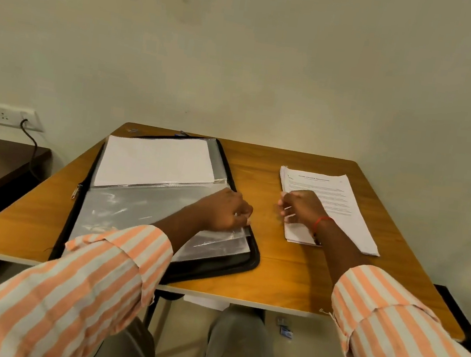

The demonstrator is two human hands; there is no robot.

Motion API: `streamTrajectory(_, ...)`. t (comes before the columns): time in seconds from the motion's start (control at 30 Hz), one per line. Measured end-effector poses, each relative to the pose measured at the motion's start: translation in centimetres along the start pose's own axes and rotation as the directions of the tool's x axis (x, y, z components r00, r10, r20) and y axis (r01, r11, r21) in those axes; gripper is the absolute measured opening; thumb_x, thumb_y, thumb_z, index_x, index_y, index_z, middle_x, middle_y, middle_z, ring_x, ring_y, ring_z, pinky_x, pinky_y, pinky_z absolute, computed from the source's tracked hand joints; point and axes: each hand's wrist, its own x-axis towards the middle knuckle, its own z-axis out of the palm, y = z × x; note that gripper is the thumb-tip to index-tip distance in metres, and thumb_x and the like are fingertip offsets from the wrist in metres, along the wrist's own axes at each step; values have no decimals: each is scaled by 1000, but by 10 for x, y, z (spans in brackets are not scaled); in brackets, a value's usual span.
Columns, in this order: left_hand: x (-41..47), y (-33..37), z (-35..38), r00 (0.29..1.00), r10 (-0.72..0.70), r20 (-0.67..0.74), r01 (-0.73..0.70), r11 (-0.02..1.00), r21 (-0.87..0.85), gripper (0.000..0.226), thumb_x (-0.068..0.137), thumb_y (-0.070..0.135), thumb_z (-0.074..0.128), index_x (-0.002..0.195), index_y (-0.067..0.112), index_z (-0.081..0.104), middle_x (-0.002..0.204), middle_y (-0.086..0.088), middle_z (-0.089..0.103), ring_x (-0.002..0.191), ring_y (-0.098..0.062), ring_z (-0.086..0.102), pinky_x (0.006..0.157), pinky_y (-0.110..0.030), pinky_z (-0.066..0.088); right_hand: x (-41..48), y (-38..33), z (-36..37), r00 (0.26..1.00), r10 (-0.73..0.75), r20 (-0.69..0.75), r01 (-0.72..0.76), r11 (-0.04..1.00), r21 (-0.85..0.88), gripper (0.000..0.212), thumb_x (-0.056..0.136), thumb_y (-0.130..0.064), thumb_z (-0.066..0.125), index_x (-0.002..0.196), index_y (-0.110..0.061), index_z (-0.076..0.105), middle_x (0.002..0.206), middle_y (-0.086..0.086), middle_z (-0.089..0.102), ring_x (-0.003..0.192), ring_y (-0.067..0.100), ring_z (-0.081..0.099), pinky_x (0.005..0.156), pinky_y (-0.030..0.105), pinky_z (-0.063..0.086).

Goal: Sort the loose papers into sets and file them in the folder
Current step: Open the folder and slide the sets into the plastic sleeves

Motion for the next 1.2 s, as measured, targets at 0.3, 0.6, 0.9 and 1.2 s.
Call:
streamTrajectory(0.3, -2, 1, 31, 983, 19, -180, -37, 995, -93, 47, 100, 42, 45, 59, 18, 45, 56, 4, 41, 65, -13, 41, 80, -42, 41, 94, 14, -29, 931, -186, -314, -25, 826, -563, 24, 93, -10, 58, 100, -22, 77, 117, 4, 71, 107, 27, 65, 93, 36, 52)
streamTrajectory(0.6, -4, -1, 38, 981, -9, -193, -15, 992, -126, 46, 103, 51, 35, 67, 27, 49, 65, 10, 47, 74, -8, 45, 87, -38, 40, 185, 4, -36, 937, -294, -189, 71, 689, -721, 27, 92, -6, 61, 104, -24, 76, 116, 5, 72, 105, 28, 66, 95, 40, 54)
streamTrajectory(0.9, -1, -4, 38, 983, -15, -180, -14, 987, -158, 46, 102, 50, 38, 67, 23, 51, 65, 7, 49, 74, -10, 46, 88, -36, 39, 208, 6, -32, 926, -374, -47, 197, 586, -786, 18, 92, -12, 64, 95, -22, 78, 101, 3, 74, 94, 26, 67, 82, 31, 51)
streamTrajectory(1.2, -4, 0, 32, 984, -54, -170, 26, 986, -162, 51, 100, 54, 35, 70, 19, 58, 70, 6, 54, 78, -8, 45, 87, -22, 32, 187, -3, -52, 868, -453, -206, 263, 769, -583, 14, 91, -5, 52, 95, -11, 63, 92, 7, 67, 86, 23, 60, 75, 30, 48)
